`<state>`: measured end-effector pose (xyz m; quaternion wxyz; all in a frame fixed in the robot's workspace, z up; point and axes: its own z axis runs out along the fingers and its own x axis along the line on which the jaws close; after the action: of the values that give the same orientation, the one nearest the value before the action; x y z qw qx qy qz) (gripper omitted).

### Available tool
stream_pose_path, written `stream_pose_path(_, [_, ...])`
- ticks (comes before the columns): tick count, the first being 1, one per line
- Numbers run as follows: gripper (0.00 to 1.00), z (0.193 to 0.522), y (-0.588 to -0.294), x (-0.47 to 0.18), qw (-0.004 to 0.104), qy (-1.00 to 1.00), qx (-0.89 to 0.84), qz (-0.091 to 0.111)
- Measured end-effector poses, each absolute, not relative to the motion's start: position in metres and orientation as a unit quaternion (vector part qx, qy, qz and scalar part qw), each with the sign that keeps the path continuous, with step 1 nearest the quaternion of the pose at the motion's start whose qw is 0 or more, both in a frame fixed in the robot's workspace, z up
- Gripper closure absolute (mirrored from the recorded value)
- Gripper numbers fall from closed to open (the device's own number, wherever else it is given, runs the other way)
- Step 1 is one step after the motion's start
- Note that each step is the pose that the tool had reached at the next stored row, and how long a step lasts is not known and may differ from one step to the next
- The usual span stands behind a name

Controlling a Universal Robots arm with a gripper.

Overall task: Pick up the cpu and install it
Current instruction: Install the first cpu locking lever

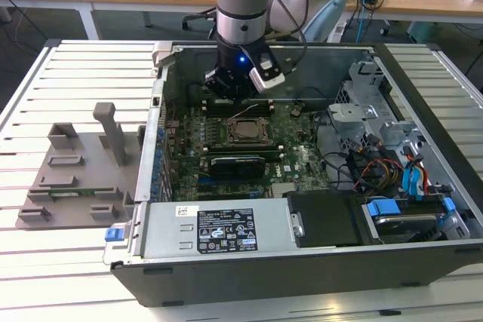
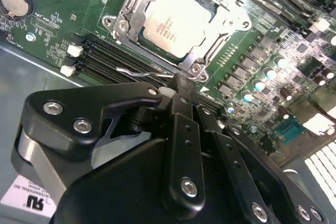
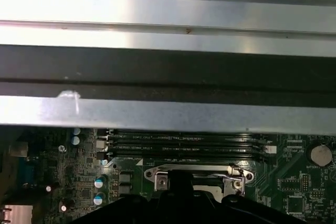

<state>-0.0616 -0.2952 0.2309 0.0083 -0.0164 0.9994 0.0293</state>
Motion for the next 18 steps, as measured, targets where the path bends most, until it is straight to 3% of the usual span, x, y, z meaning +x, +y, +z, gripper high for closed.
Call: stream_pose_path(18, [0.89, 0.218, -0.285, -0.046, 0.008, 0.999, -0.022, 0.029])
